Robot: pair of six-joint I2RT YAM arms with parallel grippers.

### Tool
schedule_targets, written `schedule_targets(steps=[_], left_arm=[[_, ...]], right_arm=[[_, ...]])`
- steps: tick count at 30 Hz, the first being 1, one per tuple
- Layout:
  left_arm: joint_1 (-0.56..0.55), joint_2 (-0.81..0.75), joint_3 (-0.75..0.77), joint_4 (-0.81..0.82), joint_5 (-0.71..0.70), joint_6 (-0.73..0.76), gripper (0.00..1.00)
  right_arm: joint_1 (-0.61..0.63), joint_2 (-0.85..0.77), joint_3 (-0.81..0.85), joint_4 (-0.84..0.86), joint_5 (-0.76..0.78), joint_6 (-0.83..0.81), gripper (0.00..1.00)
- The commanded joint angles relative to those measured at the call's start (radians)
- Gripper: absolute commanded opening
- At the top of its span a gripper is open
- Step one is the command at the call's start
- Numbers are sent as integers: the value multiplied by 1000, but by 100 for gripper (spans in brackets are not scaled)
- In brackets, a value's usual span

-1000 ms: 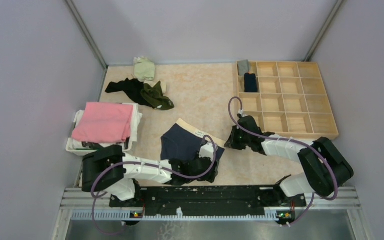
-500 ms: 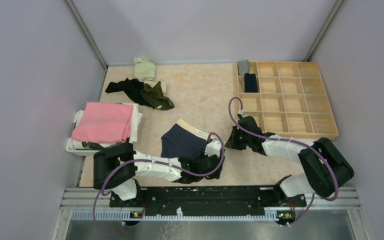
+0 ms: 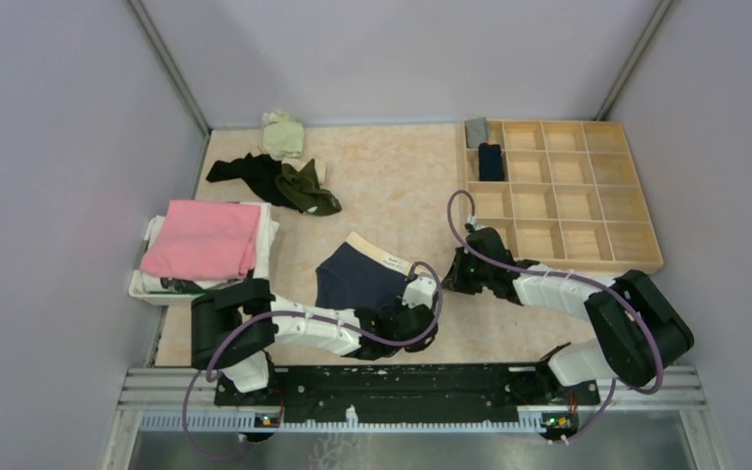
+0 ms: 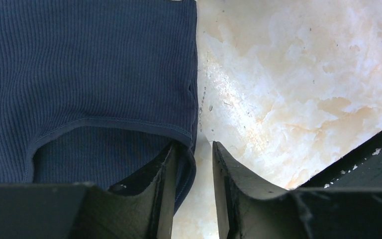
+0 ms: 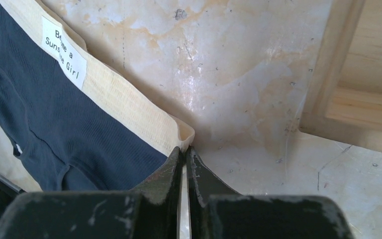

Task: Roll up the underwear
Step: Fold the underwear at the center of the board.

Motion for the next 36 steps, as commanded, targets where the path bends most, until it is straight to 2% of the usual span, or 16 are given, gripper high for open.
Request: schedule_targets(steps=[1,7,16,23,36], left_arm=[[-4,12,27,9,-12,1,35],[-4,30,33,11,-11,3,24],[-4,7,41,0,2,11,0],[-40,-49,89,11,46,60,0],[-64,-28,185,75,159,97,0]], right_arm=[[-2,-28,-18,19,9,-14,2],[-2,-35,-29,18,8,-14,0],[-2,-106,-31,-9,15,-19,0],[-3,-240,-9,-174,61,-46,0],[-3,-463,88,-540,219,-114,0]])
